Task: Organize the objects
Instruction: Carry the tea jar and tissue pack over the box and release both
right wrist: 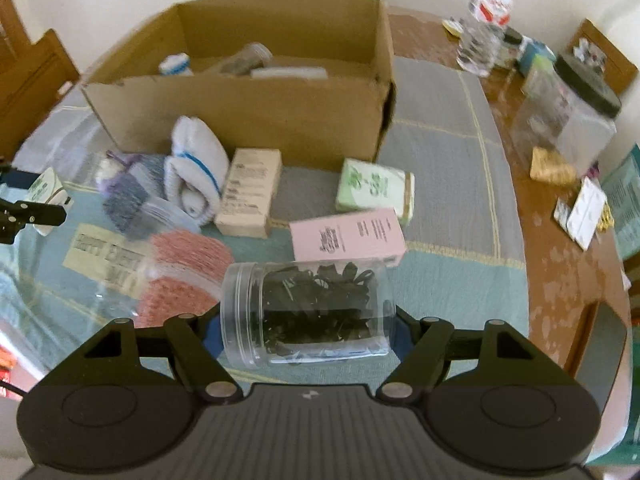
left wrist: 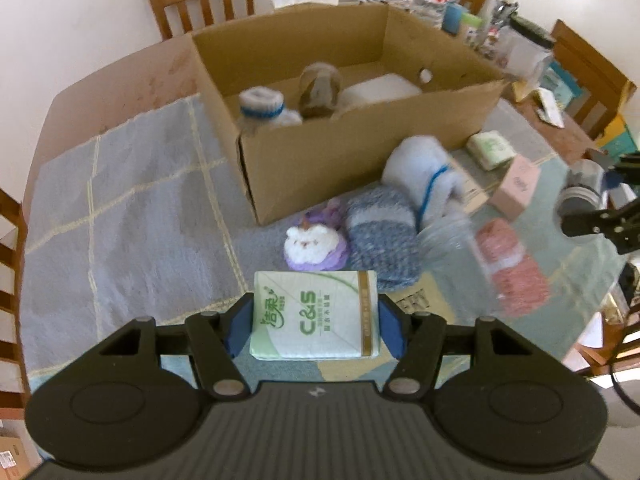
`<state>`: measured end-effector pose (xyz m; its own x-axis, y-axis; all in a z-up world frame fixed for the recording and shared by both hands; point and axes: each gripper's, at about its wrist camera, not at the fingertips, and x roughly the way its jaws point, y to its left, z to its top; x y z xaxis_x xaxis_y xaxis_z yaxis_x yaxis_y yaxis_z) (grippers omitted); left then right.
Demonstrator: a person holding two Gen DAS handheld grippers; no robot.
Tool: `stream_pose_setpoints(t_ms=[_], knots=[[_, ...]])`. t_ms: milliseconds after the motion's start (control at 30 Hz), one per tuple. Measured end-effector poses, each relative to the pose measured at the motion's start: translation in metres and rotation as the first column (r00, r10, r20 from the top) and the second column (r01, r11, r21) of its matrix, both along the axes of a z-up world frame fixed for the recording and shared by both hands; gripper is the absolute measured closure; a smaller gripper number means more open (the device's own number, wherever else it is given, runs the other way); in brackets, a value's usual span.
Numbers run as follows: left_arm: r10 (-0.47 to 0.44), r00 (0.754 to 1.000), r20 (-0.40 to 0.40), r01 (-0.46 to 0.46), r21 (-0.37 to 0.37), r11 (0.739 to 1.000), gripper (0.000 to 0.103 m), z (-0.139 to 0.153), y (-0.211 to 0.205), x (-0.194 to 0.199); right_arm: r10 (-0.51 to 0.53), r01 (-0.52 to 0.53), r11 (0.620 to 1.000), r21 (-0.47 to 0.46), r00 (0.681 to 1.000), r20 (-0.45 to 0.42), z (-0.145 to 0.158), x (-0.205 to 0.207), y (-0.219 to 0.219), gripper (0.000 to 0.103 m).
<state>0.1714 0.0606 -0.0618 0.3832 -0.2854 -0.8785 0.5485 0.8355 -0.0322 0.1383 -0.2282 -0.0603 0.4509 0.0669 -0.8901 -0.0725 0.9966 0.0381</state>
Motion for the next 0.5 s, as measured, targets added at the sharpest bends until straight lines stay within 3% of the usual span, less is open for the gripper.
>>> stream_pose_setpoints(t_ms=[500], knots=[[-0.046, 0.989, 0.138, 0.06, -0.105, 0.993, 0.04, 0.086, -0.051, 0.052, 0.122, -0.127, 0.992, 0.022, 0.98, 0.157, 0.067, 0.044, -0.003, 0.023]])
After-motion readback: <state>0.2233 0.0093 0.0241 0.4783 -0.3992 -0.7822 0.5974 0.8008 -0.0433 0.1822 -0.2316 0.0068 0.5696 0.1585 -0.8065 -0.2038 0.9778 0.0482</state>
